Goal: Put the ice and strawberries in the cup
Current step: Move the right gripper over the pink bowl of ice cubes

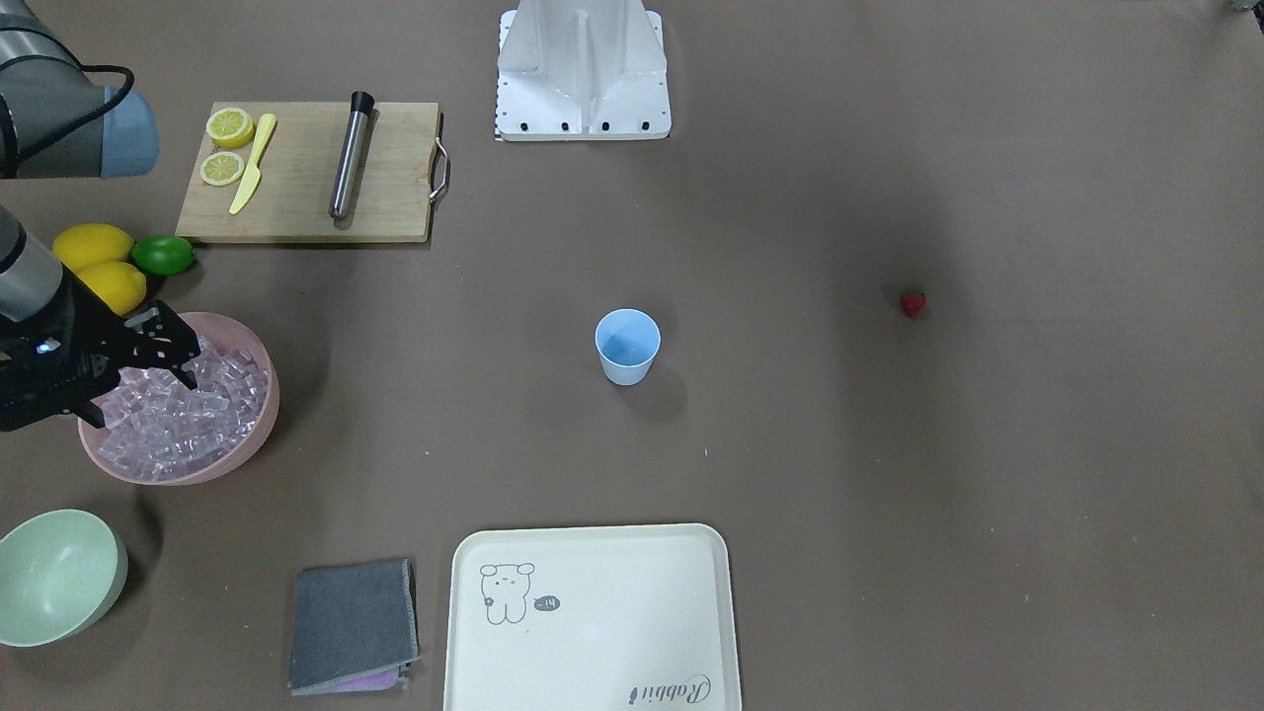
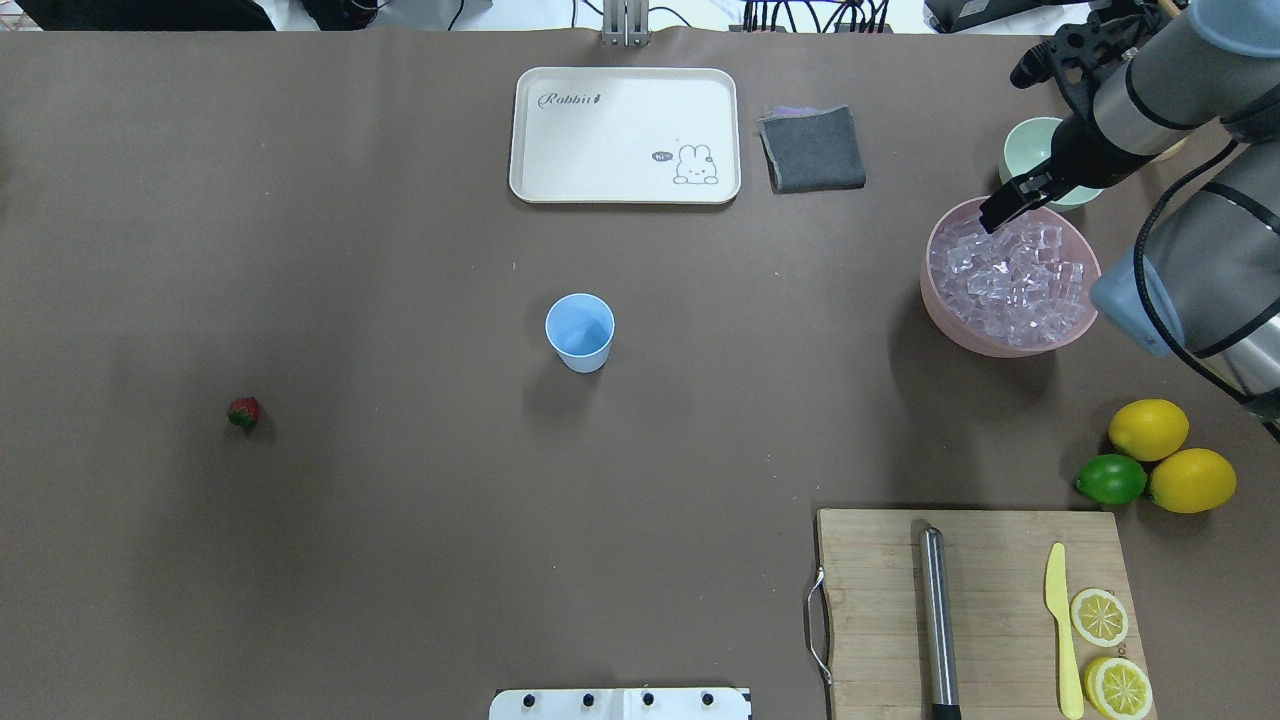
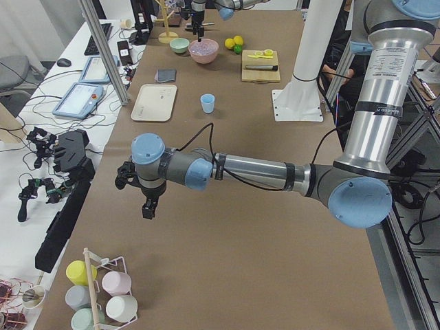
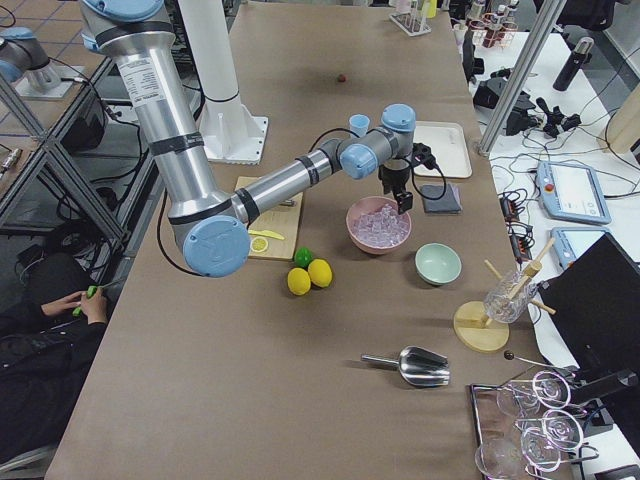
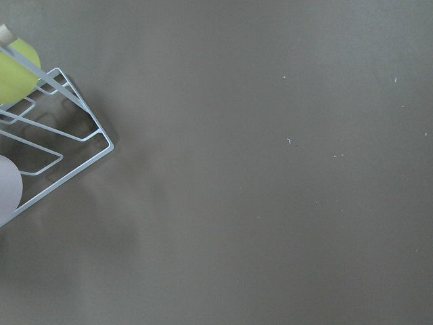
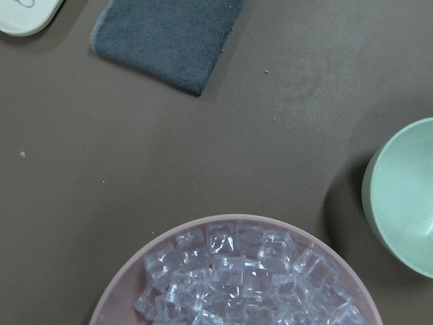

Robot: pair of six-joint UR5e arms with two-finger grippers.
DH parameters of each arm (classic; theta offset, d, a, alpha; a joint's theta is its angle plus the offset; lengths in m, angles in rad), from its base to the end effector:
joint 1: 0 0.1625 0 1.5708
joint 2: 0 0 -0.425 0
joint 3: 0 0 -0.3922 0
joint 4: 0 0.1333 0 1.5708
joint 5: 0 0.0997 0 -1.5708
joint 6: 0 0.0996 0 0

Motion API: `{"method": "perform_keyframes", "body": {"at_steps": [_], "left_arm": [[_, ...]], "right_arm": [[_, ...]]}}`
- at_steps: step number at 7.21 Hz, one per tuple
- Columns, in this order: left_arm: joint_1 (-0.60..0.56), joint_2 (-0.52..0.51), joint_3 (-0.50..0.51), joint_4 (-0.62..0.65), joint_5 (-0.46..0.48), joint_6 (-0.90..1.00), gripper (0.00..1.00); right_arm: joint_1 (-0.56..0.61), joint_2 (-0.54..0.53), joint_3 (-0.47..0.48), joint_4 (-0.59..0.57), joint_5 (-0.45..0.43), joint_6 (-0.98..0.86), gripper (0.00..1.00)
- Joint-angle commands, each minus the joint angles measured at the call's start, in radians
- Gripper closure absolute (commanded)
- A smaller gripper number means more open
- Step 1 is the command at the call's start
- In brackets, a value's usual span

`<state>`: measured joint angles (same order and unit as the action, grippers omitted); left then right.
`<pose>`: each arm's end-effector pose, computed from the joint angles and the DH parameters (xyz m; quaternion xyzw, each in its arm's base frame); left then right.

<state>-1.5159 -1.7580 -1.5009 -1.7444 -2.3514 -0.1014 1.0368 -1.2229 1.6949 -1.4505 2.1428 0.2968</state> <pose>-0.0311 -0.5870 0.5734 0.1042 0.3858 0.0339 0.9161 -0.2491 -0.5773 0.3975 0.1473 -0.3599 -0.1903 0.9014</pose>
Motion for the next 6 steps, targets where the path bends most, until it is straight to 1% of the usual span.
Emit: {"method": "perform_keyframes", "body": {"at_steps": [1, 3, 6], "left_arm": [[0.0, -0.008, 0.01, -0.001, 0.0, 0.0, 0.02], [0.0, -0.009, 0.01, 0.0, 0.0, 0.0, 0.02], [0.0, -0.017, 0.022, -0.001, 0.0, 0.0, 0.02]], "right_arm": [[-0.033, 0.022, -0.047, -0.001, -0.003, 0.004, 0.12], [-0.056, 0.016, -0.05, -0.007, -0.006, 0.007, 0.13], [-0.073, 0.022, -0.077, -0.007, -0.014, 0.008, 0.21]]}}
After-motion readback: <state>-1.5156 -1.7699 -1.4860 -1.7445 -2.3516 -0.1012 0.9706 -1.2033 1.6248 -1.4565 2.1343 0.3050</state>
